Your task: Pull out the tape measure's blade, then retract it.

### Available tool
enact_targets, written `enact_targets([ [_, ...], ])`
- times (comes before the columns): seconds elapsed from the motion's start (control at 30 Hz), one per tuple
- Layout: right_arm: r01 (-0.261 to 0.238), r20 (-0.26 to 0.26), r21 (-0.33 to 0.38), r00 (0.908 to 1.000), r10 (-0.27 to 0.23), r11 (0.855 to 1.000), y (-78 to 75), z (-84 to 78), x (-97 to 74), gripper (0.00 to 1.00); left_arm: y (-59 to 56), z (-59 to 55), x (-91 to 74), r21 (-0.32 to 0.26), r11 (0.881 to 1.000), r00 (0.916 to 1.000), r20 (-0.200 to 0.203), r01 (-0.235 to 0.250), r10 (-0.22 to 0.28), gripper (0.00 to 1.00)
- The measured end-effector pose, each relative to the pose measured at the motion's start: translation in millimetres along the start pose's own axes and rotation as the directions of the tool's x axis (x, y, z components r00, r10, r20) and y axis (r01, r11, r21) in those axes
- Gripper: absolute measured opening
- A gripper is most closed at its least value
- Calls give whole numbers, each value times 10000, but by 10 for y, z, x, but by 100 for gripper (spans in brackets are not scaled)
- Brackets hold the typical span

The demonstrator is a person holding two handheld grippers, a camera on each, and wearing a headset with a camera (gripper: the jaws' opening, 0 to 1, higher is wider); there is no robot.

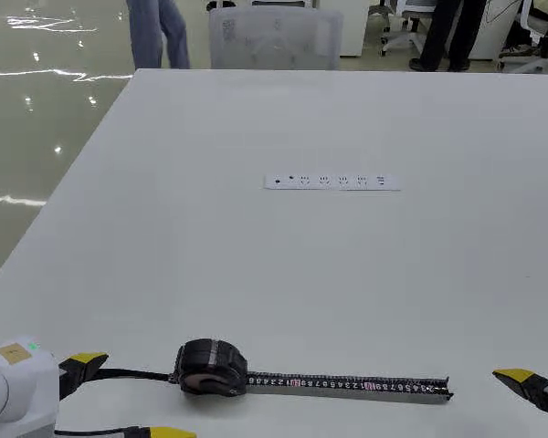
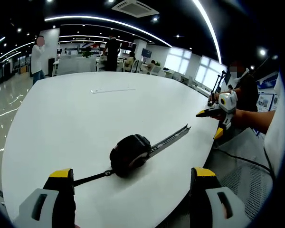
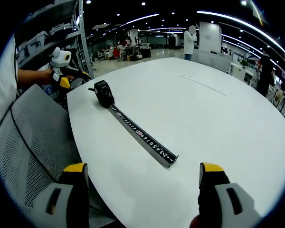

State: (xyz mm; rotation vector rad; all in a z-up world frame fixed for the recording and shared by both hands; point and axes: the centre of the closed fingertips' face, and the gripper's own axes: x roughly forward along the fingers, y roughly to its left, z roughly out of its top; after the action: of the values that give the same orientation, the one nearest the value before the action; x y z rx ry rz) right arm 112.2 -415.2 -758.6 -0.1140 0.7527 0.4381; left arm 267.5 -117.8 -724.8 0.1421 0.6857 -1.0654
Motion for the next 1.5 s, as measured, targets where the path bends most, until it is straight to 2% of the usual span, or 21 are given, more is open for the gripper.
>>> enact_targets([
  [0.23,5,50,-19,10000,-5,10000,-7,10,-1,98,-16,31,62,-194,9998,10000,-33,-74,74,99],
  [0.33,3,86,-15,10000,-3,10000,-11,19,2,98,-19,27,120,-558,9984,10000,3,16,-16,99],
  [0.47,-20,123,-21,9999,20,10000,-20,26,5,98,-31,41,204,-628,9980,9999,-72,-87,83,99],
  [0.63,-43,120,-45,9999,43,10000,-31,30,3,98,-87,58,283,-579,9983,9998,-216,-34,22,99],
  [0.83,-14,192,-58,9998,15,10000,-62,25,10,98,-158,81,393,-890,9960,9993,-336,104,-134,99],
  [1.0,21,277,27,9996,-21,10000,-84,32,13,98,-214,62,475,-950,9951,9980,-528,288,-339,99],
  [1.27,12,274,66,9996,-14,10000,-102,-4,31,98,-237,-10,590,-1175,9926,9952,-892,302,-408,99],
  [1.5,6,278,94,9996,-8,10000,-99,-23,40,97,-250,-18,678,-1427,9892,9941,-971,339,-481,99],
])
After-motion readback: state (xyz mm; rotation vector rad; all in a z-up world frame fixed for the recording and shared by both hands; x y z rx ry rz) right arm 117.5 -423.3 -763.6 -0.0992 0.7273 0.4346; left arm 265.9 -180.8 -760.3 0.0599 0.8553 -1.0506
